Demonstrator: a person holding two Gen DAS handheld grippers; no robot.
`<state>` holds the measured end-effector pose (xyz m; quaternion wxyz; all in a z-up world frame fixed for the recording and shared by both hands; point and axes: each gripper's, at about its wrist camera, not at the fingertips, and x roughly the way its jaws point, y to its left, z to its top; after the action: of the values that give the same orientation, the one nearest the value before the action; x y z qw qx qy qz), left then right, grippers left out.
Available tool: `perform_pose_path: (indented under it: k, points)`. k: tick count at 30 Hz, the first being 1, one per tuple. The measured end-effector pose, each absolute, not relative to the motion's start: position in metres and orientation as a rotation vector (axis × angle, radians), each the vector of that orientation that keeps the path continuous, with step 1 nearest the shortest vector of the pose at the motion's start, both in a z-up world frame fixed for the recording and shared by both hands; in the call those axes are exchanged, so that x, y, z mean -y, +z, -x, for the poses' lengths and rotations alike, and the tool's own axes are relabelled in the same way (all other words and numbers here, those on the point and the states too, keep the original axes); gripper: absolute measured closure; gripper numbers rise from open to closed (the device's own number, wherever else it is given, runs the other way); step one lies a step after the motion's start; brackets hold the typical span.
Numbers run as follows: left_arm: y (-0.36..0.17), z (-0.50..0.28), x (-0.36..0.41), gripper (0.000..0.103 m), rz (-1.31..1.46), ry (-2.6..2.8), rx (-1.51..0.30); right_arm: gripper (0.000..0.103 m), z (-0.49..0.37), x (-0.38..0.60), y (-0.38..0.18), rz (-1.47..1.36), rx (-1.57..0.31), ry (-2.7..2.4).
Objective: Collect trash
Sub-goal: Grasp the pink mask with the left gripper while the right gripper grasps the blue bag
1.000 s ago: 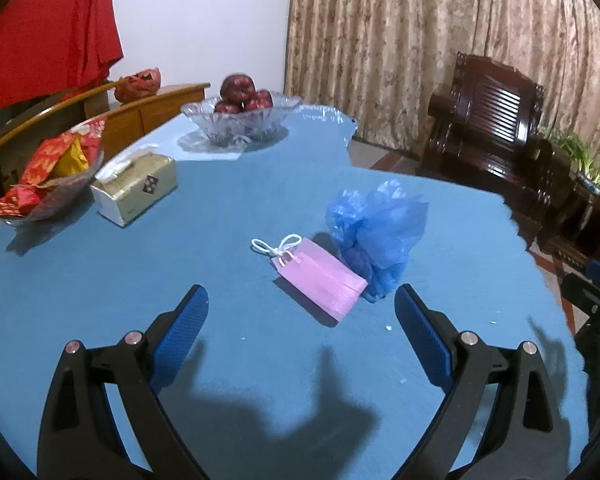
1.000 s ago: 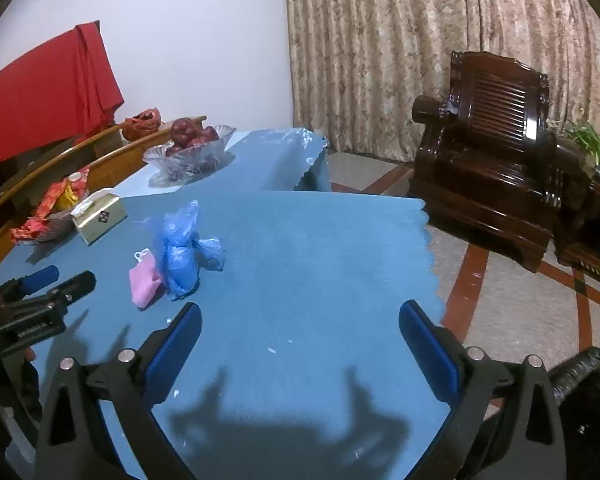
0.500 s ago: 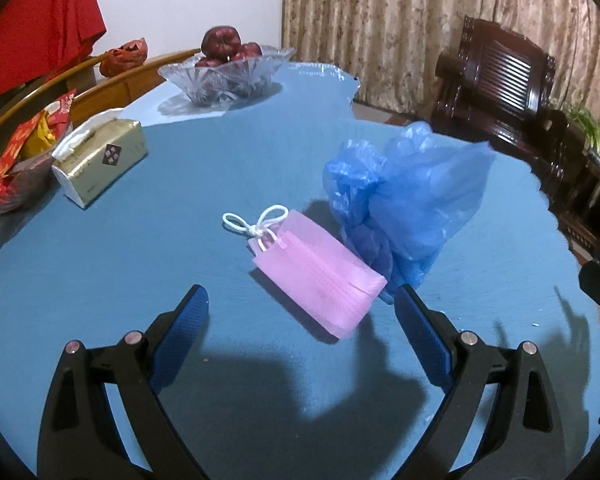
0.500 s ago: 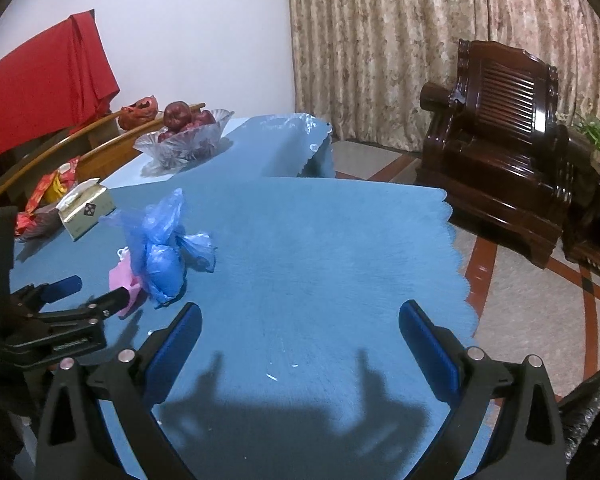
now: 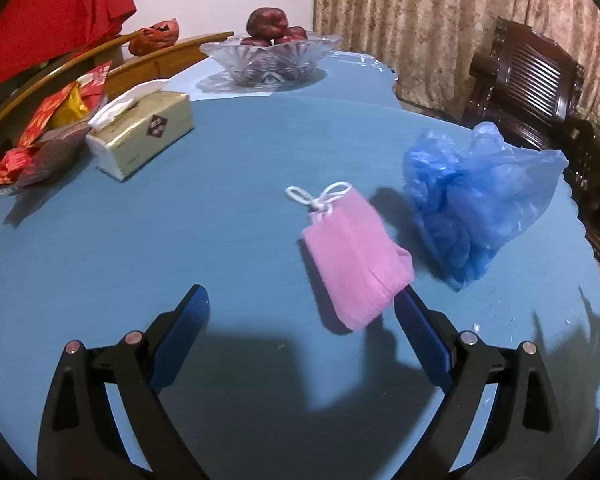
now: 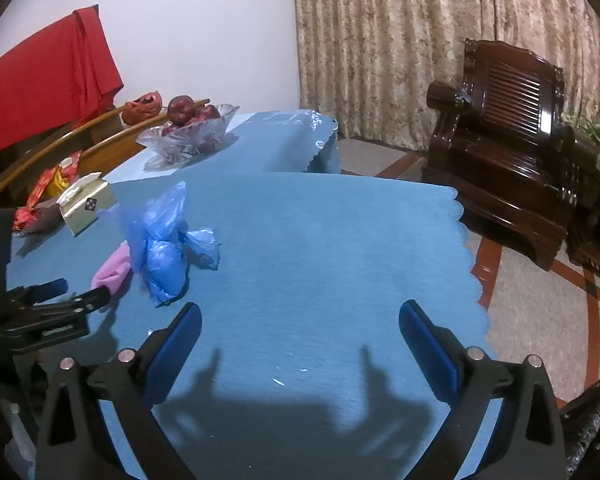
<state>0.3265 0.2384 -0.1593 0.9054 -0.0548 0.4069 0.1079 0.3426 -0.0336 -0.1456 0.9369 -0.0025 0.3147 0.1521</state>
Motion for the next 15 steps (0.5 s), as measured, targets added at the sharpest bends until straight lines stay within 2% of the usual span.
perform_pose_path:
  k: [13, 15]
  points:
    - [-0.162, -0.352, -0.220, 0.012, 0.140, 0.167, -0.846, 0.006, -0.347, 0.030, -0.142, 0.016, -0.635, 0.314]
    - [-0.165, -0.357, -0.222, 0.024, 0.151, 0.162, -0.861, 0.006, -0.347, 0.030, -0.142, 0.018, -0.635, 0.316]
